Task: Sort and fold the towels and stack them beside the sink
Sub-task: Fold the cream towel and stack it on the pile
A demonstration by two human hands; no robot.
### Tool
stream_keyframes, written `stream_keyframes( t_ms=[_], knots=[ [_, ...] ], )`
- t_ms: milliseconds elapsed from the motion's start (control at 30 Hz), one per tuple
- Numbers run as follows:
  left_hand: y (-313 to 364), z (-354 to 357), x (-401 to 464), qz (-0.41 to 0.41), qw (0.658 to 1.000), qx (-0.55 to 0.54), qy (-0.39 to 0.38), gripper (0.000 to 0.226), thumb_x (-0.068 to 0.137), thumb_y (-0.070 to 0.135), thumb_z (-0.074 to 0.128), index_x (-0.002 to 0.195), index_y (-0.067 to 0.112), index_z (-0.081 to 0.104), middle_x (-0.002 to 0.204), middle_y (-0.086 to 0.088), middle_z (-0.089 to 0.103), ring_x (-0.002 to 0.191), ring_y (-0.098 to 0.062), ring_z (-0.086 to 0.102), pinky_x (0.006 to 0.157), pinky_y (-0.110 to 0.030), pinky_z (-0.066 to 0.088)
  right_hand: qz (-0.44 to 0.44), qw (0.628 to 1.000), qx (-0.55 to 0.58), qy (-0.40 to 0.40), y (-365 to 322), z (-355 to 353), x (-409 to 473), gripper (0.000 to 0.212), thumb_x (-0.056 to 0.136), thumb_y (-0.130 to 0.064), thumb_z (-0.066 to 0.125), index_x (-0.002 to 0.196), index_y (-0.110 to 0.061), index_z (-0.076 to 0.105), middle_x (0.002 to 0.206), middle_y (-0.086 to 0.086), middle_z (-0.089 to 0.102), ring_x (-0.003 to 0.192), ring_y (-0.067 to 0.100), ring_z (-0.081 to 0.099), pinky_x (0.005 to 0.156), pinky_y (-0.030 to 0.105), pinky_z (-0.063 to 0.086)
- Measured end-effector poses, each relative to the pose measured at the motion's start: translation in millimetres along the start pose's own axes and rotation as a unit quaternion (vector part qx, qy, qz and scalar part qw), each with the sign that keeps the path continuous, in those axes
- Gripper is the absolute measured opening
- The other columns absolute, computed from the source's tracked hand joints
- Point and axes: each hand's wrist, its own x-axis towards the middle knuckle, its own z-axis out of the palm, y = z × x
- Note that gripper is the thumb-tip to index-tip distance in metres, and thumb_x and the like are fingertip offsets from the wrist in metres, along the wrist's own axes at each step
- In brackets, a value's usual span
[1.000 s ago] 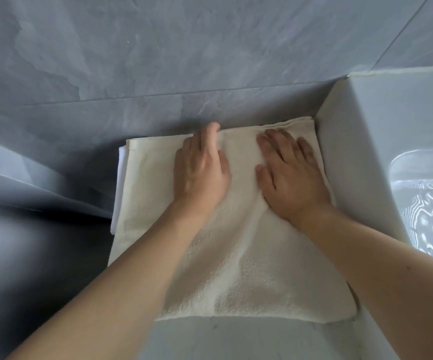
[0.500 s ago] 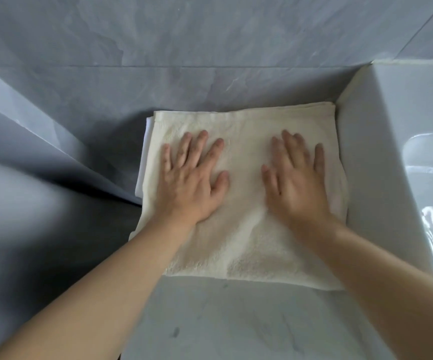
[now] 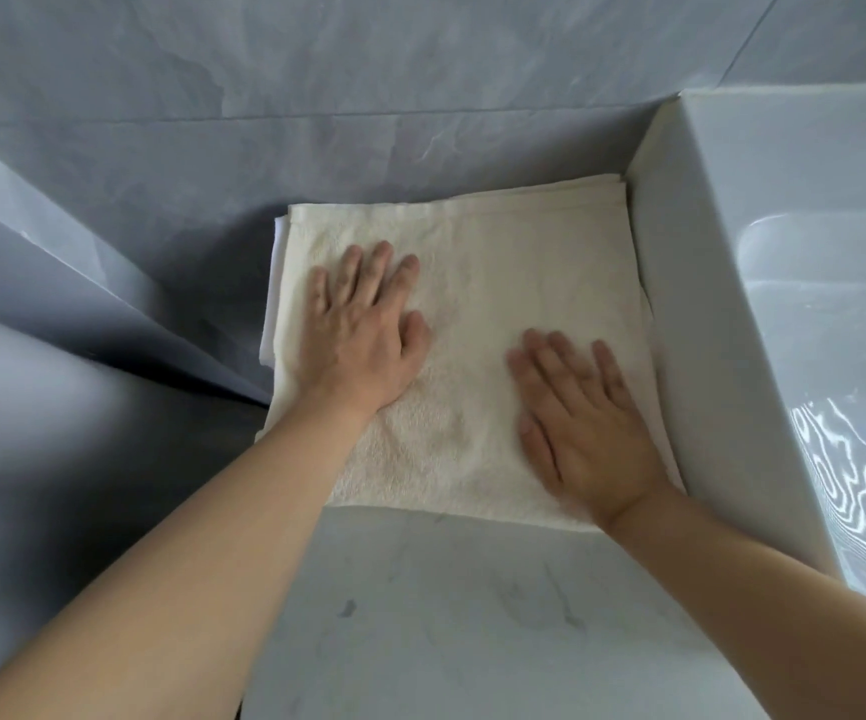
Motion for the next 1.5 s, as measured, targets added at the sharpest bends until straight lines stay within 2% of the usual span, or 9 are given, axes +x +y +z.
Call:
stream_keyframes(
  t_ms=[300, 600, 733, 833, 1000, 1100, 1233, 1333, 1500],
  knots=[
    [-1, -2, -1, -0.006, 1.000, -0.007, -0.013, 0.065, 0.091, 0.042, 0.022, 0.154, 0.026, 0.031, 0.164, -0.002, 0.022, 0.152, -0.026, 0.013, 0.123, -0.050, 0.008, 0.162, 0.985, -0.042, -0.038, -10, -12, -2, 0.070, 0.089, -0.033, 0.024, 0.147, 0.006, 0.034, 0.155, 0.026, 0.028, 0.144, 0.039, 0.027, 0.118, 0.052, 0.019],
    [1, -6, 2, -0.008, 0.999, -0.033, -0.031, 0.062, 0.093, 0.039, 0.028, 0.152, 0.022, 0.034, 0.163, -0.005, 0.023, 0.152, -0.028, 0.013, 0.123, -0.051, 0.007, 0.090, 0.994, 0.036, -0.058, -30, 9, 12, 0.067, 0.098, -0.050, 0.016, 0.158, -0.023, 0.004, 0.165, 0.004, -0.001, 0.151, 0.021, -0.006, 0.122, 0.046, -0.002],
    [15, -37, -44, 0.009, 0.993, -0.083, 0.083, 0.054, 0.087, 0.025, 0.049, 0.139, 0.011, 0.049, 0.151, -0.010, 0.043, 0.142, -0.031, 0.035, 0.119, -0.051, 0.019, 0.087, 0.993, 0.041, -0.068, -29, 6, 13, 0.069, 0.097, -0.052, 0.016, 0.158, -0.023, 0.001, 0.165, 0.005, -0.004, 0.151, 0.021, -0.009, 0.122, 0.047, -0.002],
    [10, -65, -105, -0.156, 0.963, -0.168, 0.141, 0.060, 0.079, 0.026, 0.057, 0.137, 0.013, 0.049, 0.134, -0.009, 0.051, 0.121, -0.029, 0.047, 0.104, -0.039, 0.030, 0.088, 0.993, 0.044, -0.069, -29, 7, 12, 0.068, 0.098, -0.051, 0.016, 0.158, -0.023, 0.000, 0.165, 0.005, -0.006, 0.151, 0.021, -0.011, 0.122, 0.046, -0.003],
    [-12, -67, -141, -0.360, 0.879, -0.314, 0.002, 0.036, 0.087, 0.031, 0.054, 0.122, 0.023, 0.050, 0.110, 0.006, 0.059, 0.096, -0.019, 0.058, 0.087, -0.048, 0.050, 0.094, 0.992, 0.052, -0.065, -31, 5, 12, 0.066, 0.098, -0.048, 0.016, 0.158, -0.025, 0.002, 0.165, 0.003, -0.004, 0.151, 0.020, -0.009, 0.122, 0.043, -0.007],
    [-27, -67, -140, -0.326, 0.892, -0.310, -0.040, 0.013, 0.086, 0.031, 0.054, 0.092, 0.020, 0.055, 0.079, -0.001, 0.059, 0.073, -0.019, 0.057, 0.065, -0.041, 0.048, 0.098, 0.992, 0.054, -0.064, -31, 4, 13, 0.065, 0.098, -0.048, 0.016, 0.158, -0.025, 0.003, 0.165, 0.004, -0.001, 0.151, 0.020, -0.007, 0.122, 0.043, -0.006],
    [-42, -71, -144, -0.219, 0.913, -0.303, -0.164, 0.014, 0.091, 0.038, 0.057, 0.098, 0.026, 0.055, 0.091, 0.005, 0.054, 0.088, -0.018, 0.053, 0.070, -0.033, 0.042, 0.099, 0.992, 0.040, -0.068, -32, 4, 14, 0.066, 0.097, -0.047, 0.018, 0.158, -0.024, 0.003, 0.165, 0.005, 0.000, 0.151, 0.021, -0.006, 0.122, 0.043, -0.007],
    [-46, -76, -147, -0.103, 0.959, -0.237, -0.113, 0.016, 0.099, 0.032, 0.051, 0.085, 0.024, 0.046, 0.073, 0.001, 0.052, 0.069, -0.018, 0.052, 0.055, -0.029, 0.035, 0.098, 0.992, 0.034, -0.072, -31, 4, 14, 0.068, 0.096, -0.048, 0.016, 0.158, -0.024, 0.002, 0.165, 0.005, -0.001, 0.151, 0.022, -0.006, 0.121, 0.043, -0.007],
    [-56, -82, -139, -0.184, 0.949, -0.249, -0.063, 0.019, 0.105, 0.035, 0.038, 0.097, 0.020, 0.045, 0.076, -0.011, 0.056, 0.062, -0.023, 0.055, 0.051, -0.043, 0.043, 0.089, 0.993, 0.035, -0.076, -28, 2, 13, 0.071, 0.094, -0.054, 0.015, 0.158, -0.025, 0.002, 0.165, 0.003, -0.002, 0.151, 0.020, -0.007, 0.122, 0.042, -0.007]
  ],
)
